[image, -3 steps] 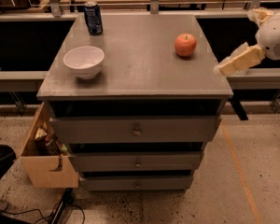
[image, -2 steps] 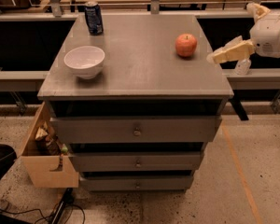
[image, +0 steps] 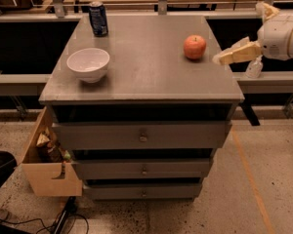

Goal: Move apple near white bowl

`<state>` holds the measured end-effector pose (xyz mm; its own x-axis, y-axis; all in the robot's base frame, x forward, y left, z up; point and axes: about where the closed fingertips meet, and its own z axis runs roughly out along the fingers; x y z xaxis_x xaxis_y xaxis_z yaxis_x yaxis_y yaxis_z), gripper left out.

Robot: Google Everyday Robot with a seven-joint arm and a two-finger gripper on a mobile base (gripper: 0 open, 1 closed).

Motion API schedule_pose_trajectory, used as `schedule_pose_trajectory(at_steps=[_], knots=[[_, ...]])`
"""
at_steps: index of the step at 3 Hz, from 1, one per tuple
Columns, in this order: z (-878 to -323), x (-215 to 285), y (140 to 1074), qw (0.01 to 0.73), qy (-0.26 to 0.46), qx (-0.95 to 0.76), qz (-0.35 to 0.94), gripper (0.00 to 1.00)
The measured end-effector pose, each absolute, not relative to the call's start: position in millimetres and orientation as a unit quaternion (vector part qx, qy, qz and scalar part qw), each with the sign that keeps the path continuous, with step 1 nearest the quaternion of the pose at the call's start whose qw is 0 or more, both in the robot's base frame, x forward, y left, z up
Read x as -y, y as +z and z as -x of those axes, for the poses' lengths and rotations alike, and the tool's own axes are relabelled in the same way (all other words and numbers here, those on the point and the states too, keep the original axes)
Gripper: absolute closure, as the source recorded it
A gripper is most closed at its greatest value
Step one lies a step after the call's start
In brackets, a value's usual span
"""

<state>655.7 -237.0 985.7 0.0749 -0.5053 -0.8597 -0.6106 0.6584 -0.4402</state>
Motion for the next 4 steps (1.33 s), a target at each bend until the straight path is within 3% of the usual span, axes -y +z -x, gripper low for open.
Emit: schedule_pose_trajectory(at_steps=[2, 4], knots=[[-708.6, 223.4, 966.8, 0.623, 0.146, -0.696, 0.325, 0.0], [-770.4, 216.5, 940.0, 0.635, 0.194, -0.689, 0.29, 0.0]])
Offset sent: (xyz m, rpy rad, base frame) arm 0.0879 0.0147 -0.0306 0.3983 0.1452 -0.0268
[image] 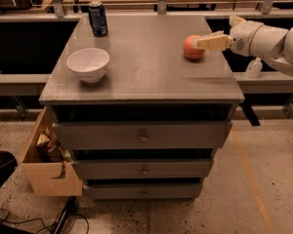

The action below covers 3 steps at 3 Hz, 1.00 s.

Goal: Move apple near white bowl

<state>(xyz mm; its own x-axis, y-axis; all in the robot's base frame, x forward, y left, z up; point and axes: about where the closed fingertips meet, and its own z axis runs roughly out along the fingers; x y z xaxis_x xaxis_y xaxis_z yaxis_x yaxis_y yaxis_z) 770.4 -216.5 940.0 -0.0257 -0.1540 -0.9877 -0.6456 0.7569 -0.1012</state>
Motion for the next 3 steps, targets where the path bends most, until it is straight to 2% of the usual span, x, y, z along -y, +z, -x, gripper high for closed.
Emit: schedule_pose_trajectory(at_steps=[1, 3], knots=[[-795.3, 214.9, 913.3, 0.636, 0.217, -0.686, 0.28, 0.0], [-809.4, 208.9, 878.4, 0.629, 0.251, -0.685, 0.268, 0.0]])
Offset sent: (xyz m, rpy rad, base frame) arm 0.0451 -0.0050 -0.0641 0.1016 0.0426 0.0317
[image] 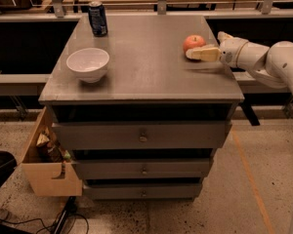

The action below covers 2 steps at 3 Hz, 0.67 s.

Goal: Move apple near white bowl

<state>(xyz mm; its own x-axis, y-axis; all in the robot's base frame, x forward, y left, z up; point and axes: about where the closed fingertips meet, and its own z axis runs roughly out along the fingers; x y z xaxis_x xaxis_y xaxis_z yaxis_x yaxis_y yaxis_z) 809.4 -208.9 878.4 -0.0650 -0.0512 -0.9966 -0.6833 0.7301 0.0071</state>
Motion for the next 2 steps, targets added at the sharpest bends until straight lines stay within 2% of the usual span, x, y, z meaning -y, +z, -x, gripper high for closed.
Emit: schedule_pose_trajectory(at_steps=[1, 2], knots=[[-814.3, 199.6, 866.8, 0.621, 0.265, -0.686, 0.271, 0.0], [-817.8, 188.9, 856.6, 0.613, 0.272, -0.688, 0.278, 0.18]])
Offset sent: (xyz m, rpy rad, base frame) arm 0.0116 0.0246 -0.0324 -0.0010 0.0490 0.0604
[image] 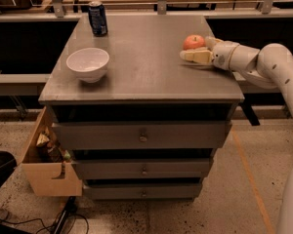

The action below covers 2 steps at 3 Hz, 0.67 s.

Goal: Move apple near white bowl

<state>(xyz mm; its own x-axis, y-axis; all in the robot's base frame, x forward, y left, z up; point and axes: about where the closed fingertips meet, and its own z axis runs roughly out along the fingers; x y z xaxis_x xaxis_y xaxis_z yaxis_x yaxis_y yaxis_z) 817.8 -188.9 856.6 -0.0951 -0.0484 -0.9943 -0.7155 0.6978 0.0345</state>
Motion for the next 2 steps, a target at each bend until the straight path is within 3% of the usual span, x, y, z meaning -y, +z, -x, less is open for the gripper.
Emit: schedule_pose_trajectory(at_steps=[2], knots=[[-818.9, 182.0, 855.7, 0.611, 0.276, -0.687, 0.28, 0.64]])
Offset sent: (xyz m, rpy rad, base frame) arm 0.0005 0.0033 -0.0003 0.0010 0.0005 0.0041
